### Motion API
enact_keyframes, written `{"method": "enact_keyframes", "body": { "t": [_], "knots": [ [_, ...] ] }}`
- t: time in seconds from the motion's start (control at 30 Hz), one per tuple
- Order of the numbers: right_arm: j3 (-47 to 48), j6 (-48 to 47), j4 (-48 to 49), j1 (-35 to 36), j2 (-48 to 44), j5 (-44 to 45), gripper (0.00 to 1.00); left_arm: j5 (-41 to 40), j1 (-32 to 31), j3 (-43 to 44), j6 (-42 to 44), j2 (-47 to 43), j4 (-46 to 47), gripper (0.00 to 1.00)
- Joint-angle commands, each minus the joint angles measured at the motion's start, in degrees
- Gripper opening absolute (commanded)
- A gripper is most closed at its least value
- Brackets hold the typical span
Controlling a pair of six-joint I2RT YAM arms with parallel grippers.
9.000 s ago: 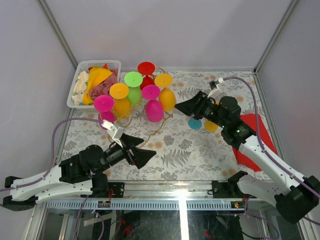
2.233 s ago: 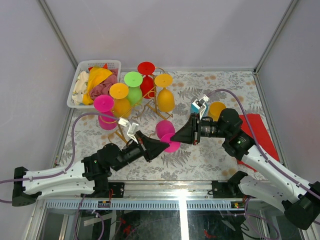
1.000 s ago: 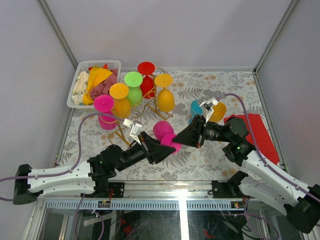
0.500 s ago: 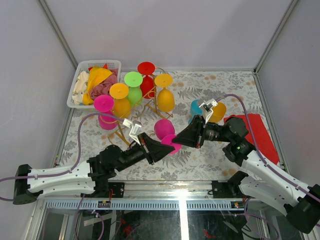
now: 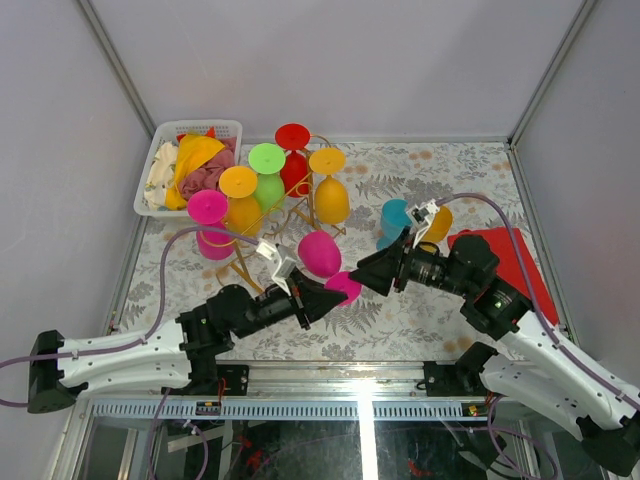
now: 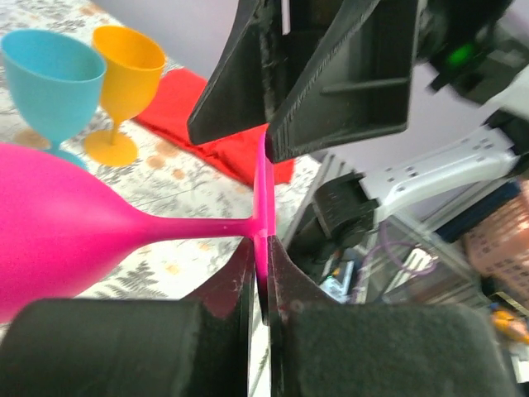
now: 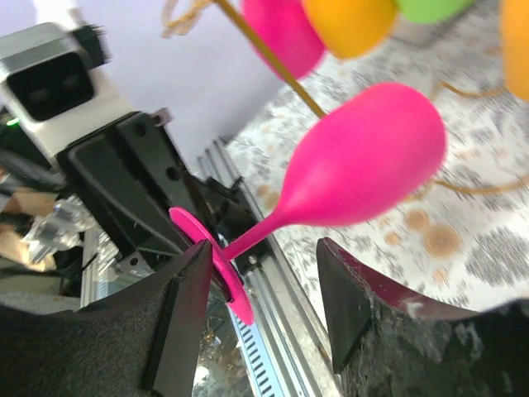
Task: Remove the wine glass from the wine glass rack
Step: Place the wine glass at the center of the board.
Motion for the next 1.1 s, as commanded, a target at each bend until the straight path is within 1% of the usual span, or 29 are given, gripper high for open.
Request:
{"method": "enact_keyframes", "body": {
  "t": [0.0, 0.07, 0.2, 0.27, 0.4, 0.47, 0.57, 0.67, 0.73, 0.83, 0.9, 0.97, 1.07],
  "knots": [
    [6.33, -1.97, -11.75, -2.25, 5.27, 25.72, 0.59, 16.07, -2.99, 0.81, 8.70, 2.24, -3.44, 0.00],
    [6.36, -0.75, -9.61, -3.79, 6.68, 19.77, 0.60, 18.69, -3.84, 0.84, 10.61, 3.41, -3.80, 0.00],
    [1.32, 9.38, 0.90, -16.19, 7.48, 0.11, 0.62, 19.25, -6.79, 0.71, 14.78, 3.74, -4.89, 0.00],
    [-1.62, 13.06, 6.45, -20.72, 7.33, -7.10, 0.64, 19.08, -7.49, 0.66, 15.64, 3.10, -6.05, 0.00],
    [-2.39, 13.34, 11.01, -21.59, 7.24, -15.14, 0.67, 18.04, -7.94, 0.06, 17.37, 1.29, -7.15, 0.00],
    [-2.39, 13.75, 13.25, -21.60, 7.28, -19.58, 0.68, 19.16, -7.95, -0.97, 18.28, 0.36, -6.43, 0.00],
    [-2.74, 12.92, 13.98, -21.62, 6.83, -22.13, 0.71, 22.13, -8.21, -2.21, 19.81, -0.44, -4.26, 0.00],
    [-3.46, 13.18, 14.98, -21.65, 7.05, -24.85, 0.73, 24.51, -8.75, -2.81, 21.13, -0.83, -4.03, 0.00],
    [-3.80, 14.05, 15.90, -21.63, 7.55, -26.82, 0.73, 24.49, -9.02, -3.38, 21.72, -1.41, -3.56, 0.00],
    [-5.80, 19.91, 23.14, -21.55, 8.05, -32.18, 0.72, 22.65, -9.04, -4.74, 22.66, -3.39, -3.01, 0.00],
    [-7.36, 23.17, 27.64, -21.55, 8.06, -34.01, 0.70, 21.33, -8.97, -5.79, 23.42, -4.94, -2.21, 0.00],
    [-7.69, 23.55, 26.06, -21.53, 7.53, -33.33, 0.66, 19.42, -9.06, -7.06, 23.45, -6.90, -0.45, 0.00],
    [-6.12, 19.85, 21.21, -21.45, 6.78, -33.46, 0.63, 18.82, -9.02, -8.34, 24.89, -8.98, 1.78, 0.00]
  ]
}}
